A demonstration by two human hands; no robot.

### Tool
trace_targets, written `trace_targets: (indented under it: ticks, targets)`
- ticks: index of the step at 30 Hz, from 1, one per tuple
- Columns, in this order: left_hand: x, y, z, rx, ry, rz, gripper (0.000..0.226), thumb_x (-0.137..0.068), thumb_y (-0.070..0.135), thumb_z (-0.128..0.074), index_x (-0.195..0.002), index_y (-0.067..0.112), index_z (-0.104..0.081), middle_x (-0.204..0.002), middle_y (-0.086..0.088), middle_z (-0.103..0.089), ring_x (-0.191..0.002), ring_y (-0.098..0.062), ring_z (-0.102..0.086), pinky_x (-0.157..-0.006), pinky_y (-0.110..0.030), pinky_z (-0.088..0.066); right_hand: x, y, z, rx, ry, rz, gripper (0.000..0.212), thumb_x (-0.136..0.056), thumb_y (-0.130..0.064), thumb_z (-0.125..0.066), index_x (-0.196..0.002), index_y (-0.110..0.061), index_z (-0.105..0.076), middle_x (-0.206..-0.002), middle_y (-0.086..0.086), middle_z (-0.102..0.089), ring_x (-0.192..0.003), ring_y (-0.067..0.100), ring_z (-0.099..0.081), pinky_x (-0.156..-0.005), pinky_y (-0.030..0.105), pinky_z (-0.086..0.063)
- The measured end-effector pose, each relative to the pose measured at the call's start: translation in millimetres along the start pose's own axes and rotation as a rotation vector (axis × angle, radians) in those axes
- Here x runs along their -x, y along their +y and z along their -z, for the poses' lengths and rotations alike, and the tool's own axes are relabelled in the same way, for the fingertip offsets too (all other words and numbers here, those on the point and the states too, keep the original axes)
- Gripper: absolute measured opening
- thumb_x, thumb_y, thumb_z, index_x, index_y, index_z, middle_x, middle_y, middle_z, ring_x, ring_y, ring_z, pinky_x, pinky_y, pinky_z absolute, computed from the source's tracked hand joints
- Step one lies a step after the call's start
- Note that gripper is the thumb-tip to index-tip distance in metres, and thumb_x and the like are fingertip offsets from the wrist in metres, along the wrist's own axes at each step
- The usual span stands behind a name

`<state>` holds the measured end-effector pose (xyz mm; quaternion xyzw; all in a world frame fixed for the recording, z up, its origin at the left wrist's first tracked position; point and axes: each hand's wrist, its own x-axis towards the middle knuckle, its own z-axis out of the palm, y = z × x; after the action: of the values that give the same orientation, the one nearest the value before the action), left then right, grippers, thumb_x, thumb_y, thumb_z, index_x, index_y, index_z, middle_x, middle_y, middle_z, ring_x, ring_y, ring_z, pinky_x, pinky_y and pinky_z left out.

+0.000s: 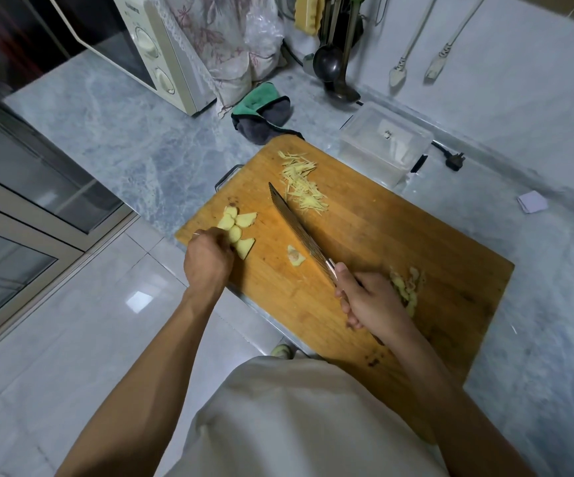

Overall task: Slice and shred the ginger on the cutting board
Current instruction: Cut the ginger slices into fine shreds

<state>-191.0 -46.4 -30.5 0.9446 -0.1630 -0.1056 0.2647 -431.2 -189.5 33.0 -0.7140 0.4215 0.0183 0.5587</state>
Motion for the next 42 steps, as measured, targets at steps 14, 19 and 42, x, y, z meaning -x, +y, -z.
trace_targets:
  ticks: [14, 19, 42]
  targets:
    - [-14.3, 8.7, 8.1, 0.167, -0.071, 0.247, 0.025, -0.079, 0.023, -0.075, -0.100, 0.012, -0.065, -0.093, -0.003, -0.064, -0.093, -0.026, -0.063, -0.071, -0.035, -0.048, 0.3, -0.3, 0.8, 0.017, 0.008, 0.008, 0.062, -0.099, -0.062, -0.044, -0.081, -0.006, -0.065, -0.059, 0.000, -0.060, -0.047, 0.012, -0.052, -0.053, 0.033, -0.046]
    - [-21.8, 8.3, 11.2, 0.128, -0.012, 0.107, 0.041, -0.081, 0.033, -0.074, -0.116, 0.012, -0.067, -0.103, -0.010, -0.070, -0.093, -0.029, -0.065, -0.076, -0.036, -0.051, 0.0, 0.7, 2.7, 0.034, 0.001, 0.017, 0.066, -0.098, -0.062, -0.044, -0.083, -0.001, -0.065, -0.058, 0.000, -0.060, -0.047, 0.012, -0.052, -0.050, 0.029, -0.044]
    - [56.1, 59.9, -18.6, 0.829, -0.283, 0.502, 0.008, -0.093, -0.001, -0.062, -0.088, 0.006, -0.061, -0.070, -0.011, -0.067, -0.052, -0.015, -0.066, -0.055, -0.024, -0.058, 8.7, 5.6, 8.6, 0.052, 0.002, 0.011, 0.068, -0.100, -0.057, -0.048, -0.088, 0.009, -0.062, -0.060, 0.004, -0.057, -0.049, 0.013, -0.052, -0.048, 0.027, -0.043]
